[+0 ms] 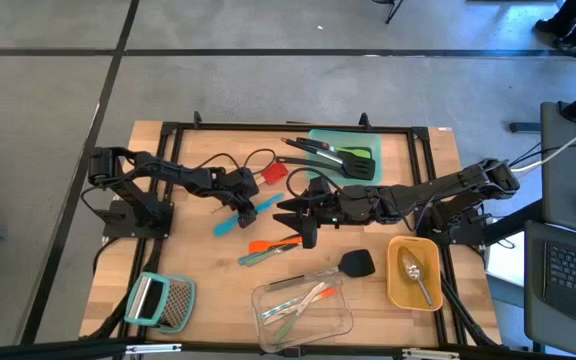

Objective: Pick & Place Kitchen Items
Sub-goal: Put the blue spatula into the green bin

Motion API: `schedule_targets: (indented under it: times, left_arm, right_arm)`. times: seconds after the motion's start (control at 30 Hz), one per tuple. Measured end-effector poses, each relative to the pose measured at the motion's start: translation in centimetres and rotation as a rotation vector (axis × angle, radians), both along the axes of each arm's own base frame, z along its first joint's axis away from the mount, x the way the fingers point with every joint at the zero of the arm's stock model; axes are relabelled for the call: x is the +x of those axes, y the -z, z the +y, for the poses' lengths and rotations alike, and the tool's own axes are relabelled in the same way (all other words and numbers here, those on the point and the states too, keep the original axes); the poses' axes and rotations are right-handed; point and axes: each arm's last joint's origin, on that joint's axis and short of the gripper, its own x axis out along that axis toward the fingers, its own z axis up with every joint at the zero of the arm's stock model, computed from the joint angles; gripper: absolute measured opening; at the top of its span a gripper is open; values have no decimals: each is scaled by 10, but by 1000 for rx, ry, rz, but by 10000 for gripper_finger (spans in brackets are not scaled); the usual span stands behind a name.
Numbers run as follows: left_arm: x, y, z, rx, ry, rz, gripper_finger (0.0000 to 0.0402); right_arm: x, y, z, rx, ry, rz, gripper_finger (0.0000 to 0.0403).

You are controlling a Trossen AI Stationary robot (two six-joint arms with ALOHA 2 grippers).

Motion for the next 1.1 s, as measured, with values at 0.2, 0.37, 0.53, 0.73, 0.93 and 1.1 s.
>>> schedule_targets:
  times: [0.2, 0.37, 0.53, 0.73, 0.93, 1.1]
  left_arm:
    - [2, -2, 1, 1, -27, -22, 28]
    - [2, -2, 1, 2, -25, -19, 23]
    - [2, -2, 1, -14, -40, -17, 23]
    - [3, -2, 4, -114, -62, -65, 23]
    - [3, -4, 14, -193, -70, -122, 23]
    - [1, -5, 22, -253, -73, -149, 23]
  right_arm:
    - [0, 0, 0, 3, 1, 0, 211]
    - [0, 0, 0, 5, 6, 0, 211]
    - [0, 0, 0, 5, 9, -1, 211]
    - [0, 2, -1, 1, 10, 16, 211]
    - [-3, 21, -14, 135, 93, 211, 211]
    - [-5, 55, -34, 295, 265, 475, 211]
